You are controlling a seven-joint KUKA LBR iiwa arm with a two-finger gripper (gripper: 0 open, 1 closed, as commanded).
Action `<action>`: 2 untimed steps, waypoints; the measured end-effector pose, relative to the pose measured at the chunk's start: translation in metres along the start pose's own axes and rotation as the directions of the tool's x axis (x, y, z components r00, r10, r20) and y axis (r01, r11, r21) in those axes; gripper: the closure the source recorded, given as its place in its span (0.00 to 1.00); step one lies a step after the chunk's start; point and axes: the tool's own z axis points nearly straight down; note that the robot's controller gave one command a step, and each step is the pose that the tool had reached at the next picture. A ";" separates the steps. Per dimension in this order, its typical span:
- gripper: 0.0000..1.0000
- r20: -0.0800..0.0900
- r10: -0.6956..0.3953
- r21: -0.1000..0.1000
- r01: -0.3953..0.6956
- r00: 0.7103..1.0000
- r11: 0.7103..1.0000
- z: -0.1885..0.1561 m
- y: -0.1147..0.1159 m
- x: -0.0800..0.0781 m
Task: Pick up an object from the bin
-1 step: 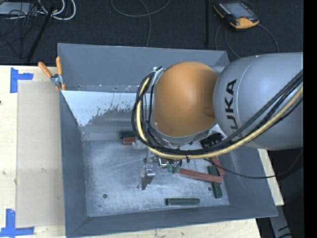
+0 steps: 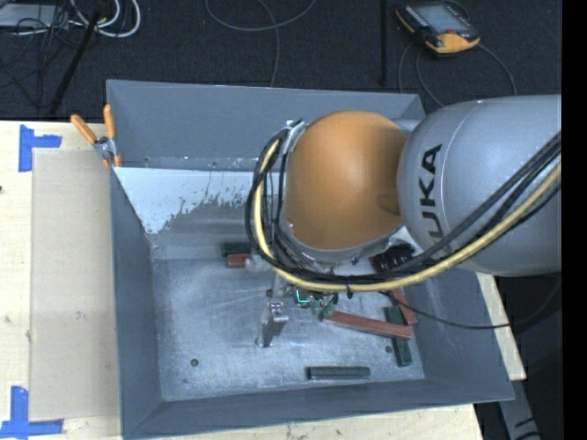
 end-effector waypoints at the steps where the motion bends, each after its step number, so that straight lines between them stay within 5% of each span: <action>1: 0.00 0.009 0.018 -0.003 -0.018 1.000 1.000 0.038 -0.024 -0.050; 2: 0.00 -0.001 0.051 0.001 -0.051 0.999 0.999 0.055 -0.038 -0.063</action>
Offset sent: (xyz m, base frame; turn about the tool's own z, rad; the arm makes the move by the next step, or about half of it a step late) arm 0.0238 -0.0484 -0.0309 0.1046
